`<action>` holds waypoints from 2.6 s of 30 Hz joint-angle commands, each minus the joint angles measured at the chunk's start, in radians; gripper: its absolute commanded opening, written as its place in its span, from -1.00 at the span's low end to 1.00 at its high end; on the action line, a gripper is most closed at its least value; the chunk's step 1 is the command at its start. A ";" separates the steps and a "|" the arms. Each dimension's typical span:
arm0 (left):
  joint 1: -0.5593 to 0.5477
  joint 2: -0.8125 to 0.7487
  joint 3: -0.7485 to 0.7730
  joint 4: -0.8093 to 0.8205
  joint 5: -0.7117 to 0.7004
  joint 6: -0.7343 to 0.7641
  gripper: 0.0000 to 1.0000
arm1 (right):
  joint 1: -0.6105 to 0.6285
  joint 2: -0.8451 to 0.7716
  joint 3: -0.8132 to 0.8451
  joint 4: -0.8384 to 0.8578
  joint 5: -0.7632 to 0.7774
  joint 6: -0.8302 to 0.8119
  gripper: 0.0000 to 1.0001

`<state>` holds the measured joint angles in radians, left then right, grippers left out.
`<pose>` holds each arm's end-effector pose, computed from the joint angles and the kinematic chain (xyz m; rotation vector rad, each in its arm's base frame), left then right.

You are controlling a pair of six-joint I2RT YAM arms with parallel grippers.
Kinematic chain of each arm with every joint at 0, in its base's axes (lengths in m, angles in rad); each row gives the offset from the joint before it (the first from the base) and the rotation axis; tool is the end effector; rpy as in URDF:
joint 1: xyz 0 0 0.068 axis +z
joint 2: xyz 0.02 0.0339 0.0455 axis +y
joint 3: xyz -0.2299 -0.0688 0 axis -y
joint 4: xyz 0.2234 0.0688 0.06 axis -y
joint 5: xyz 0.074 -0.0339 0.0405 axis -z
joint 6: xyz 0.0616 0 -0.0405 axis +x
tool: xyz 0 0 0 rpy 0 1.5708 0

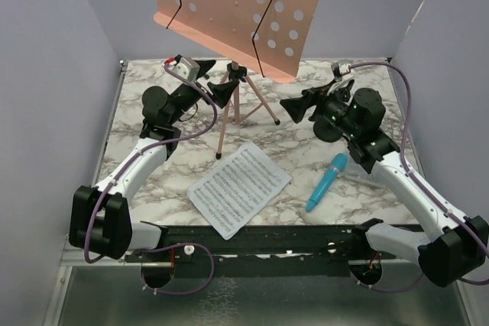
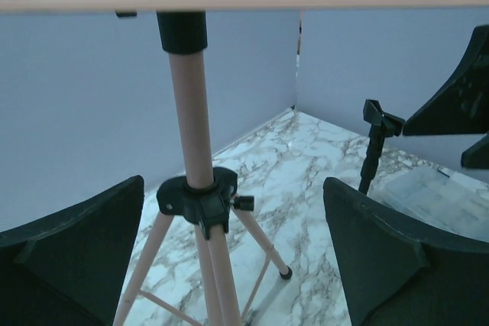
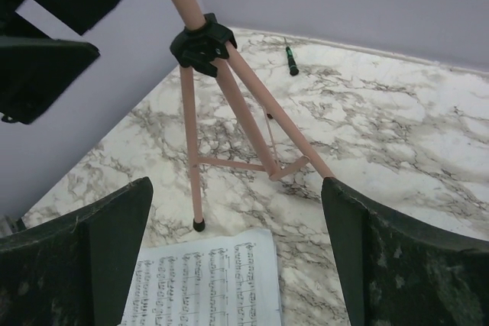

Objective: Set up the instrument practice props

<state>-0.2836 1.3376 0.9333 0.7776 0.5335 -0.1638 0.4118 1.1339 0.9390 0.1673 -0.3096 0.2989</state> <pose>0.2928 -0.1180 0.3508 0.5474 1.1601 -0.7045 0.2547 0.1317 0.3337 -0.3404 1.6202 0.7934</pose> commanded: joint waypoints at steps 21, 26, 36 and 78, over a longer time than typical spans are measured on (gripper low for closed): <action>0.001 -0.217 -0.239 -0.581 -0.216 -0.154 0.98 | -0.002 -0.265 0.050 -0.152 -0.075 0.043 0.95; 0.000 -0.210 -0.261 -0.585 -0.222 -0.180 0.98 | -0.002 -0.254 0.098 -0.106 -0.113 0.059 0.96; 0.001 -0.238 -0.263 -0.599 -0.237 -0.205 0.98 | -0.002 -0.131 0.240 -0.040 -0.065 0.112 1.00; 0.001 -0.331 -0.262 -0.644 -0.270 -0.138 0.98 | -0.002 0.081 0.466 -0.211 0.377 0.035 0.90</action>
<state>-0.2836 1.0176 0.6765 0.1249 0.2714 -0.3237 0.4122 1.1896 1.3674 -0.0120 -0.0139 0.3725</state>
